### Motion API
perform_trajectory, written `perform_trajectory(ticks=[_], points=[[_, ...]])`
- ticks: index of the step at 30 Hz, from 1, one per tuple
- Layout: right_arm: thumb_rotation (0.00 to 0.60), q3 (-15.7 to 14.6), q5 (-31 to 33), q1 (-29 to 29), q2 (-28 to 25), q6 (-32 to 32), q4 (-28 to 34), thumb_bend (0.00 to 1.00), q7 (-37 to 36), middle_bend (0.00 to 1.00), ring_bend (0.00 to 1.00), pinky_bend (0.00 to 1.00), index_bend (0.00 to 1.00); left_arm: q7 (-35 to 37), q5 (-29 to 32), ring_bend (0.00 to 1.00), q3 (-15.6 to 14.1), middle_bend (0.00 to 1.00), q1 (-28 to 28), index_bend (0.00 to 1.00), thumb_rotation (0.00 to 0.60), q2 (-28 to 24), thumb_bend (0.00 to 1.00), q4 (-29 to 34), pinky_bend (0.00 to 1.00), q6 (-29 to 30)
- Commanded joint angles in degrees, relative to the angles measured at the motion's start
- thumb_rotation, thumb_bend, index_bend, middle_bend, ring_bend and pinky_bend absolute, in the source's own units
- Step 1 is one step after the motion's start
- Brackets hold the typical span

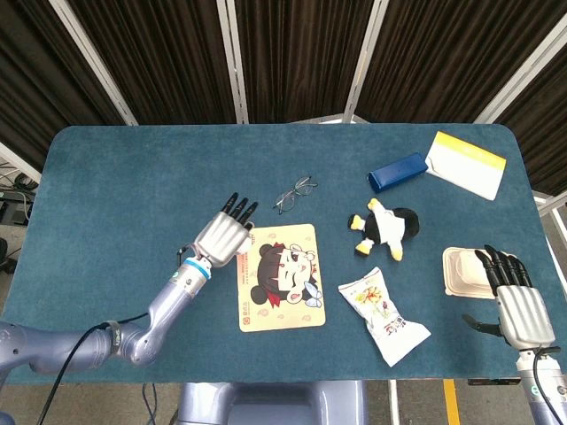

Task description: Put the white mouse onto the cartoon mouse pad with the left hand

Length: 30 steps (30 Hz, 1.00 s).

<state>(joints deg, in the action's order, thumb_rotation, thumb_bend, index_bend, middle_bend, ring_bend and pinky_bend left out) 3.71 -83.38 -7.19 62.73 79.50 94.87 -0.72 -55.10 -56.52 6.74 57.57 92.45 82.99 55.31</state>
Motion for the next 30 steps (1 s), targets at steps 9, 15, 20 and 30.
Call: perform_trajectory(ticks=[9, 15, 20, 30], points=[[0.600, 0.03, 0.17, -0.15, -0.16, -0.38, 0.05, 0.11, -0.31, 0.00, 0.00, 0.00, 0.00, 23.27, -29.05, 0.00, -7.02, 0.00, 8.25, 0.57, 0.600, 6.86, 0.45, -19.29, 0.00, -7.16], [0.600, 0.09, 0.45, -0.32, -0.29, -0.75, 0.27, 0.11, -0.13, 0.00, 0.00, 0.00, 0.00, 36.76, -39.83, 0.00, -12.25, 0.00, 10.62, 0.59, 0.600, 10.40, 0.45, -28.75, 0.00, -5.10], [0.600, 0.09, 0.50, -0.35, -0.31, -0.79, 0.33, 0.11, -0.06, 0.00, 0.00, 0.00, 0.00, 45.88, -47.25, 0.00, -16.30, 0.00, 11.78, 0.60, 0.600, 12.87, 0.45, -35.84, 0.00, 0.20], [0.600, 0.06, 0.50, -0.33, -0.32, -0.75, 0.35, 0.11, -0.03, 0.00, 0.00, 0.00, 0.00, 55.18, -52.64, 0.00, -19.87, 0.00, 12.07, 0.59, 0.600, 16.77, 0.45, -45.06, 0.00, 5.19]])
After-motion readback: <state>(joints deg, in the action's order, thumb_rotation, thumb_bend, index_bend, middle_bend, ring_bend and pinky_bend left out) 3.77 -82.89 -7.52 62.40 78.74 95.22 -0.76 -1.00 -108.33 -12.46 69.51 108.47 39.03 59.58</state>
